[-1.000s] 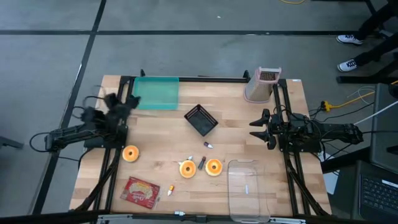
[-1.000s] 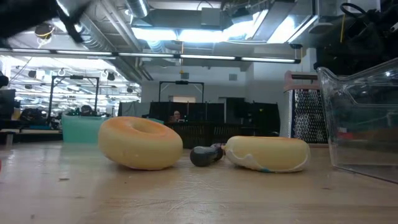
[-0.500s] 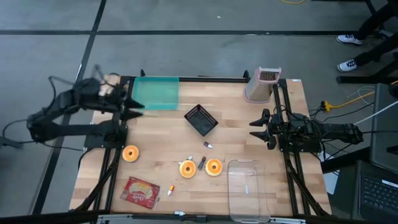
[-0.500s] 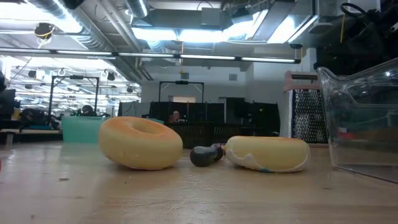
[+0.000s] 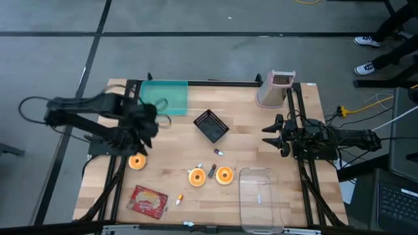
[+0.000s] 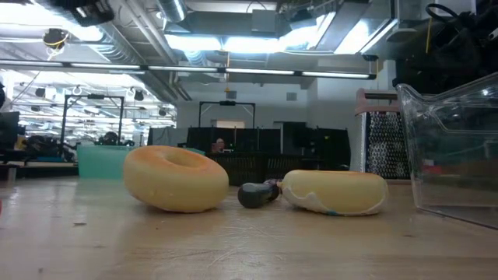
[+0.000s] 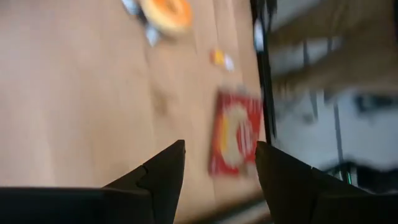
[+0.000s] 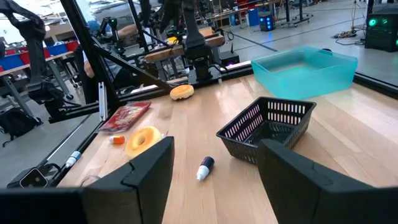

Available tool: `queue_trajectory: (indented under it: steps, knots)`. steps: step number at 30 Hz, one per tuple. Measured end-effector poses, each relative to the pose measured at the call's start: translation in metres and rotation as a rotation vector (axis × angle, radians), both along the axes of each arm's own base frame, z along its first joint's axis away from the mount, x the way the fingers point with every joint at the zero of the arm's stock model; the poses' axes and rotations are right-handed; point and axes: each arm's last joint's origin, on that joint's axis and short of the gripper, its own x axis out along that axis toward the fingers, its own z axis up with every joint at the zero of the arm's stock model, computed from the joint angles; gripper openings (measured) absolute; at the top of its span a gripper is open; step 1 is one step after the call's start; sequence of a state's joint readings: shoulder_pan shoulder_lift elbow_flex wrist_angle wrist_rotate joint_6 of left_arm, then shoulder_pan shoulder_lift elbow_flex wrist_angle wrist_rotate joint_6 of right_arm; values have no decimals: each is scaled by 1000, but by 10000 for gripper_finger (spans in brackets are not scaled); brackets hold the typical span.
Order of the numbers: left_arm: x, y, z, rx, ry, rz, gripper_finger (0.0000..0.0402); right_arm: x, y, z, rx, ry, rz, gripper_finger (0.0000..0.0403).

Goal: Pick & Place Food Item
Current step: Put the red popcorn bag into the blue bin

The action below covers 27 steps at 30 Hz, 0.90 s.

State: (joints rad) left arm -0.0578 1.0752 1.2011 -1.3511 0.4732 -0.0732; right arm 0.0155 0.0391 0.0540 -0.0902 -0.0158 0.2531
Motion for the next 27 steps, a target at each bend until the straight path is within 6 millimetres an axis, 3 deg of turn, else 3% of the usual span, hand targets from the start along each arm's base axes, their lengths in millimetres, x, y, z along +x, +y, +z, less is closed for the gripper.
queue_trajectory:
  steps: [4, 8, 14, 18, 21, 27]
  knots:
    - [10, -26, -17, 27, 183, -140, 192, 0, 0, 0, 0, -1, 0, 228]
    - [21, -54, -29, 41, 238, -232, 192, 0, 0, 0, 0, -1, 0, 228]
    - [31, -78, -61, -165, 156, -47, 192, 0, 0, 0, 0, 0, 0, 228]
    - [14, -81, -89, -269, 105, 182, 191, 0, 0, 0, 0, 0, 0, 228]
    - [-11, -83, -111, -267, 184, 313, 188, 0, 0, 0, 0, 0, 0, 228]
    - [-41, -97, -140, -303, 338, 398, 185, 0, 0, 0, 0, -1, 0, 228]
